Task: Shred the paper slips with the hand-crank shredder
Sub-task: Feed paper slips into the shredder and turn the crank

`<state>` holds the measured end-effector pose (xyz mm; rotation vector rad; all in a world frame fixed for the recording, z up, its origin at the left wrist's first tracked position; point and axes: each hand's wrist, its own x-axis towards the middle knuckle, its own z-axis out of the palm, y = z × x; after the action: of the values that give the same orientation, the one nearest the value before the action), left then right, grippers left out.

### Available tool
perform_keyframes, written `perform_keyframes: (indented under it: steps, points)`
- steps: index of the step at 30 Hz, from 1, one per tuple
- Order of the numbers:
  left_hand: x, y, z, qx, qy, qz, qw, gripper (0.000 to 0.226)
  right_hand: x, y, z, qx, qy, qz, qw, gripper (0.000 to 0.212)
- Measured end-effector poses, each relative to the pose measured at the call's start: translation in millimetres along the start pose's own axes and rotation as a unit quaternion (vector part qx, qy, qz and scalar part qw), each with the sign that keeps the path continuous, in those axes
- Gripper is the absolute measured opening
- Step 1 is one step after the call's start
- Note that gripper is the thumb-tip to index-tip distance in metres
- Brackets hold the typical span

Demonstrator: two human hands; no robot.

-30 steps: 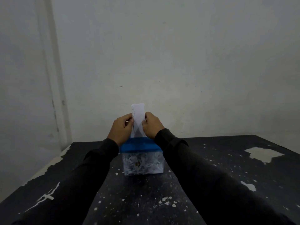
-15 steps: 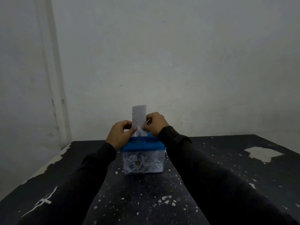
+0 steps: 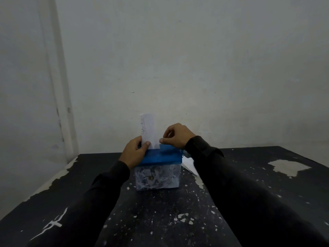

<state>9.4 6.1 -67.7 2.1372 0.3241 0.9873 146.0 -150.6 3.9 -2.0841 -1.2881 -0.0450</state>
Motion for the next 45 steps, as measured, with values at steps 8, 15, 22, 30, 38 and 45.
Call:
perform_keyframes:
  steps: [8, 15, 22, 30, 38, 45]
  points:
    - [-2, 0, 1, 0.021, 0.004, -0.008, 1.0, 0.028, -46, 76, -37, 0.101, -0.132, -0.059, 0.984, 0.038]
    - [2, -3, 1, 0.039, 0.003, -0.024, 0.999, 0.032, -36, 74, -33, 0.234, -0.037, -0.042, 0.971, 0.023]
    - [2, -2, 3, 0.043, 0.006, -0.035, 0.998, 0.034, -20, 70, -30, 0.272, -0.035, -0.003, 0.962, 0.025]
    - [1, -3, 3, 0.04, 0.004, -0.03, 0.999, 0.033, 6, 73, -2, 0.226, 0.033, 0.107, 0.968, 0.025]
    - [-6, 7, 1, 0.01, -0.069, -0.077, 0.995, 0.082, 0, 87, 30, 0.232, 0.072, 0.163, 0.956, 0.031]
    - [-2, 12, 1, 0.022, -0.09, -0.095, 0.991, 0.073, -21, 102, 50, 0.152, 0.014, 0.195, 0.969, 0.04]
